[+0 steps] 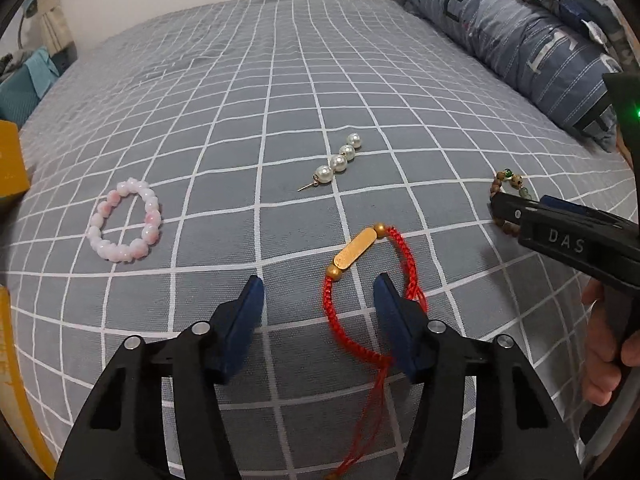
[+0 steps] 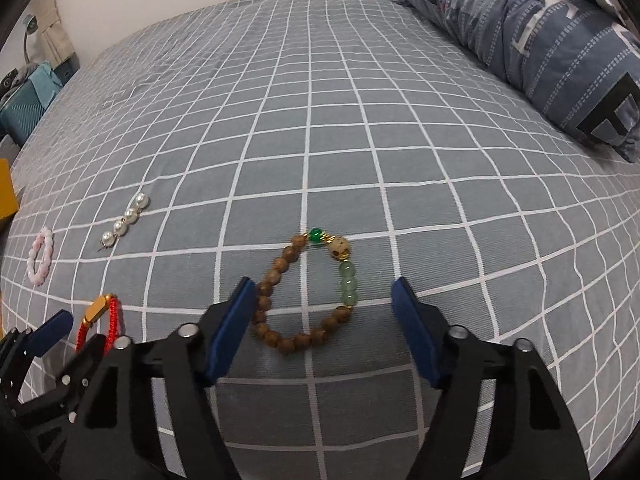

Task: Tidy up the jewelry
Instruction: 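Grasp the red string bracelet with the left tool while the right tool grasps the brown wooden bead bracelet, then carry both held bracelets over to the open white box, then open both tools to drop the bracelets into the white box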

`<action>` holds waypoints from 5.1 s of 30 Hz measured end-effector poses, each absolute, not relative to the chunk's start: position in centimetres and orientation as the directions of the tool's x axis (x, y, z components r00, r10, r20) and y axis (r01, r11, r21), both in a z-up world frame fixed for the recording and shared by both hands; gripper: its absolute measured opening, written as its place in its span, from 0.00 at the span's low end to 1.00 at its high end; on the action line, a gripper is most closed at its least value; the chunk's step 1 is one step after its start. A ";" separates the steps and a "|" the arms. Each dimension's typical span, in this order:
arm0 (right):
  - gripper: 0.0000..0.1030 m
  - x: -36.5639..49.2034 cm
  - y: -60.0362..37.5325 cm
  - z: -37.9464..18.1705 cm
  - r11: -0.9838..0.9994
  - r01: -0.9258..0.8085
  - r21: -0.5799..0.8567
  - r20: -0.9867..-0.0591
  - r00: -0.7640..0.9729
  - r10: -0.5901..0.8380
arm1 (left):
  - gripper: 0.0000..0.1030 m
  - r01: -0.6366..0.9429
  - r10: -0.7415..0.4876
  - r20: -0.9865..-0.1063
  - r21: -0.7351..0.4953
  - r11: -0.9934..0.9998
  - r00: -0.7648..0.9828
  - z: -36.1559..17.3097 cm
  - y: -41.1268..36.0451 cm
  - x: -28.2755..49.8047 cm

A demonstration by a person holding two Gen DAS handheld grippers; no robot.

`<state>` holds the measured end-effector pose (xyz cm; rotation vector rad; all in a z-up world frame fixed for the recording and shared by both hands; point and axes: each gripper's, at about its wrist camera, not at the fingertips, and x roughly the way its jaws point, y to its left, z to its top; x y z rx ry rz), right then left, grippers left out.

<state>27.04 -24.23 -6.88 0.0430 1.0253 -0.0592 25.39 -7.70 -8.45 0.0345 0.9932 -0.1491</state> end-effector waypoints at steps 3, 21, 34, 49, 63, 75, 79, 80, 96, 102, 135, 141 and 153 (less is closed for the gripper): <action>0.51 27.1 -23.9 -7.0 0.998 0.066 -0.019 -0.858 0.511 -0.050 | 0.41 0.142 -0.106 -0.839 -0.035 0.989 0.534 -8.4 -7.6 25.3; 0.15 26.5 -24.7 -5.7 0.994 0.109 -0.033 -0.835 0.544 -0.087 | 0.03 0.165 -0.149 -0.822 -0.068 0.984 0.550 -6.9 -7.6 24.2; 0.15 25.1 -24.6 -3.5 0.990 0.134 -0.036 -0.794 0.597 -0.110 | 0.03 0.166 -0.133 -0.770 -0.036 0.986 0.624 -4.4 -7.6 22.4; 0.15 20.5 -24.3 1.4 0.992 0.121 -0.038 -0.709 0.696 -0.112 | 0.03 0.164 -0.129 -0.715 -0.021 0.986 0.688 -0.3 -6.9 18.7; 0.15 15.4 -22.5 4.7 0.994 0.098 -0.043 -0.667 0.738 -0.102 | 0.03 0.141 -0.112 -0.679 -0.014 0.990 0.725 3.2 -5.3 14.8; 0.15 11.8 -20.2 6.8 0.996 0.072 -0.044 -0.653 0.753 -0.083 | 0.03 0.093 -0.074 -0.666 -0.006 0.996 0.742 5.4 -3.3 12.1; 0.15 11.0 -19.6 7.2 0.997 0.066 -0.045 -0.653 0.754 -0.079 | 0.03 0.072 -0.060 -0.665 -0.009 0.997 0.745 6.0 -2.3 11.4; 0.15 10.9 -19.4 7.3 0.997 0.066 -0.045 -0.653 0.754 -0.079 | 0.03 0.071 -0.059 -0.663 -0.009 0.997 0.746 6.1 -2.2 11.3; 0.15 9.7 -12.0 11.0 0.999 -0.041 -0.003 -0.625 0.780 0.030 | 0.03 -0.048 0.025 -0.636 -0.020 0.999 0.771 9.8 5.0 7.9; 0.15 8.9 -5.4 12.4 0.989 -0.146 0.000 -0.603 0.789 0.116 | 0.03 -0.163 0.105 -0.624 -0.036 0.986 0.774 11.8 11.5 5.6; 0.15 8.0 22.7 3.2 0.860 -0.508 0.052 -0.800 0.494 0.341 | 0.03 -0.504 0.262 -0.833 -0.023 0.863 0.487 2.2 35.6 1.3; 0.15 8.0 23.0 2.8 0.859 -0.511 0.043 -0.810 0.485 0.329 | 0.03 -0.493 0.256 -0.841 -0.014 0.870 0.476 1.7 35.2 1.7; 0.43 7.9 23.9 3.1 0.855 -0.518 0.022 -0.802 0.502 0.324 | 0.39 -0.526 0.299 -0.829 0.008 0.851 0.473 2.5 35.4 1.4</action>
